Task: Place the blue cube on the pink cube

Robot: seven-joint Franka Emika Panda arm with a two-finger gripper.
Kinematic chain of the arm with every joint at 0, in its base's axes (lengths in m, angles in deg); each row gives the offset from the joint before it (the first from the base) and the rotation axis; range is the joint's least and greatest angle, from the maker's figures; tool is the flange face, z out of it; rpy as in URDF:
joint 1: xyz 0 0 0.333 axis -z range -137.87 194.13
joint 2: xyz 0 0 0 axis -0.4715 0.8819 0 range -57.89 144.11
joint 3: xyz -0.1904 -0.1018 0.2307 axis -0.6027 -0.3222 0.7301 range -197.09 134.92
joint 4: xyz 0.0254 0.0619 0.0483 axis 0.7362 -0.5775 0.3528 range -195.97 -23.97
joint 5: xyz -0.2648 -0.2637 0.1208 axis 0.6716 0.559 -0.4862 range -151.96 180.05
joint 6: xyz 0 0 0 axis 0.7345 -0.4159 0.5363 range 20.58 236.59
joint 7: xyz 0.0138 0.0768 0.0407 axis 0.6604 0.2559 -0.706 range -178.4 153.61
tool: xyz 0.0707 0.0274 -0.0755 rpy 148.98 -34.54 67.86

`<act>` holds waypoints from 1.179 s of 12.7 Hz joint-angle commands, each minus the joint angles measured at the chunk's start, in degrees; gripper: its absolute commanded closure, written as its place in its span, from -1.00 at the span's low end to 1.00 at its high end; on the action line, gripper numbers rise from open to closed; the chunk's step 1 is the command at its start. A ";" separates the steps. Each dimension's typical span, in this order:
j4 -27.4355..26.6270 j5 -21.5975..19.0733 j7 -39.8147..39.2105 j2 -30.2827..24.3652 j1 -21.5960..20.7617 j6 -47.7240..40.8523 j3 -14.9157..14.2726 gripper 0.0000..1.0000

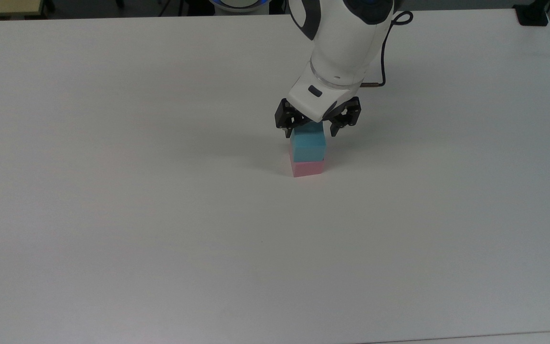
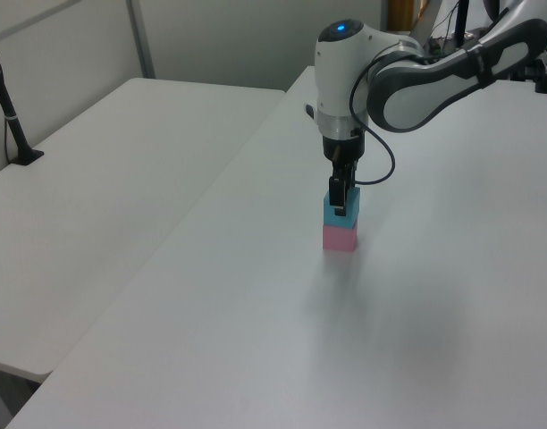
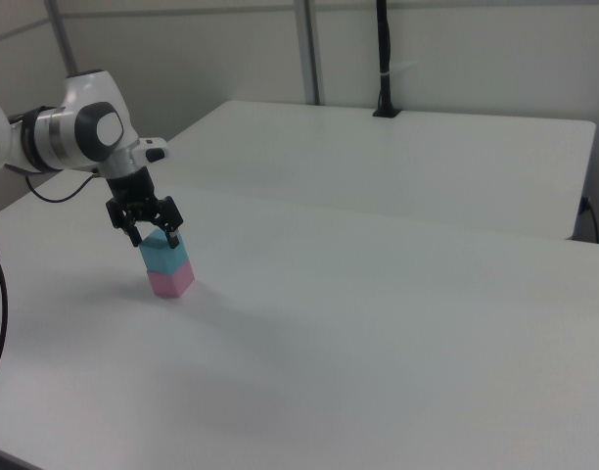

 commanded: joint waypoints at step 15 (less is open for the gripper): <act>1.01 -3.73 -10.29 -24.69 16.57 -15.96 -5.17 -1.00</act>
